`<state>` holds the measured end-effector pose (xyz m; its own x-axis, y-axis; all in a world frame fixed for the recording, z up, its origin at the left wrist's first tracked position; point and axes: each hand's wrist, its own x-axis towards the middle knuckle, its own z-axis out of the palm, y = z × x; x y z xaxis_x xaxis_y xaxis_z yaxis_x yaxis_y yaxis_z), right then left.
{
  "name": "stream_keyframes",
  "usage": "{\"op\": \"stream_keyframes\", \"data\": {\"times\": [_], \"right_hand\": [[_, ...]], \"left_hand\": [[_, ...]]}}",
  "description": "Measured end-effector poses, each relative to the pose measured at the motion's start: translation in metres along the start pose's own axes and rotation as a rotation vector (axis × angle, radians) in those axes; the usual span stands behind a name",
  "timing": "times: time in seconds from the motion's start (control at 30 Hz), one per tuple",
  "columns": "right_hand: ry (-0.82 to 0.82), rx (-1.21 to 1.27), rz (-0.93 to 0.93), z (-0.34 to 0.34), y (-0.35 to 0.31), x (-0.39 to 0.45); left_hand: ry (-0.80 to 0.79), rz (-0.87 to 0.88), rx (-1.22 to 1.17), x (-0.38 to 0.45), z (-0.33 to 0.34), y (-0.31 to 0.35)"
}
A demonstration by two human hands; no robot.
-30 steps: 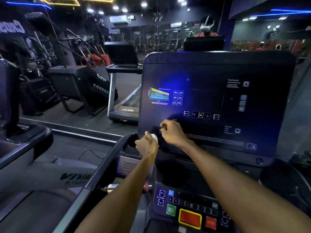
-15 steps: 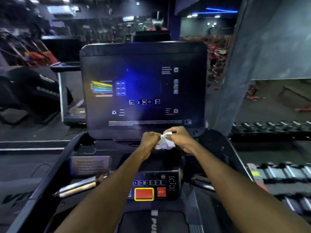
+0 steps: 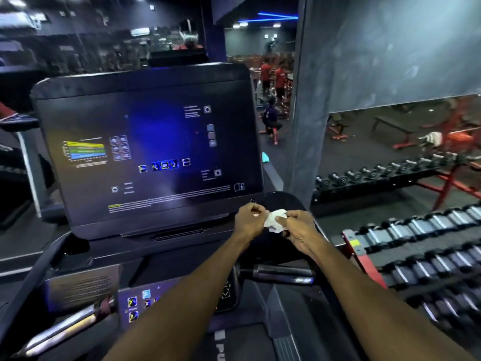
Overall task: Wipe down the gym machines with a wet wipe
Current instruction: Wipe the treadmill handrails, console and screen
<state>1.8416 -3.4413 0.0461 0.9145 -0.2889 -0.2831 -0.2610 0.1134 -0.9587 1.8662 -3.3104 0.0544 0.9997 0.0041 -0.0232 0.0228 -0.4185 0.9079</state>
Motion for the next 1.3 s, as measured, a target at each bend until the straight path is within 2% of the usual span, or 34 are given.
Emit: {"op": "stream_keyframes", "data": {"times": [0.1, 0.2, 0.33, 0.53, 0.67, 0.77, 0.87, 0.93, 1.03, 1.13, 1.2, 1.27, 1.3], "right_hand": [[0.032, 0.027, -0.025, -0.018, 0.003, 0.005], [0.043, 0.139, -0.037, -0.032, 0.004, 0.011], [0.042, 0.180, -0.010, -0.036, 0.002, 0.018], [0.011, 0.185, 0.097, -0.043, 0.000, 0.027], [-0.014, 0.124, 0.138, -0.047, 0.002, 0.027], [-0.044, -0.052, 0.204, -0.049, 0.008, 0.023], [-0.061, -0.454, 0.181, -0.049, 0.014, 0.017], [-0.033, -0.621, 0.106, -0.047, 0.017, 0.015], [0.002, -0.686, 0.029, -0.039, 0.022, 0.007], [-0.139, -0.782, 0.146, -0.036, 0.027, -0.005], [-0.170, -0.927, 0.167, -0.033, 0.027, -0.016], [-0.025, -1.080, 0.031, -0.025, 0.026, -0.029], [0.046, -1.079, -0.102, -0.015, 0.027, -0.039]], "left_hand": [[-0.252, 0.152, 0.031, 0.002, 0.016, 0.000], [-0.353, 0.199, 0.074, 0.011, 0.029, -0.001], [-0.335, 0.123, -0.002, 0.023, 0.041, 0.002], [-0.301, -0.249, -0.318, 0.038, 0.048, -0.001], [-0.165, -0.335, -0.343, 0.046, 0.050, -0.005], [-0.087, -0.309, -0.242, 0.050, 0.051, -0.010], [-0.169, -0.165, 0.013, 0.040, 0.053, -0.014], [-0.218, -0.070, 0.107, 0.032, 0.052, -0.018], [-0.288, -0.002, 0.175, 0.023, 0.045, -0.022], [-0.358, 0.012, 0.246, 0.015, 0.034, -0.030], [-0.393, 0.032, 0.311, 0.009, 0.027, -0.035], [-0.386, 0.076, 0.366, 0.001, 0.020, -0.037], [-0.365, 0.106, 0.388, -0.005, 0.014, -0.039]]}}
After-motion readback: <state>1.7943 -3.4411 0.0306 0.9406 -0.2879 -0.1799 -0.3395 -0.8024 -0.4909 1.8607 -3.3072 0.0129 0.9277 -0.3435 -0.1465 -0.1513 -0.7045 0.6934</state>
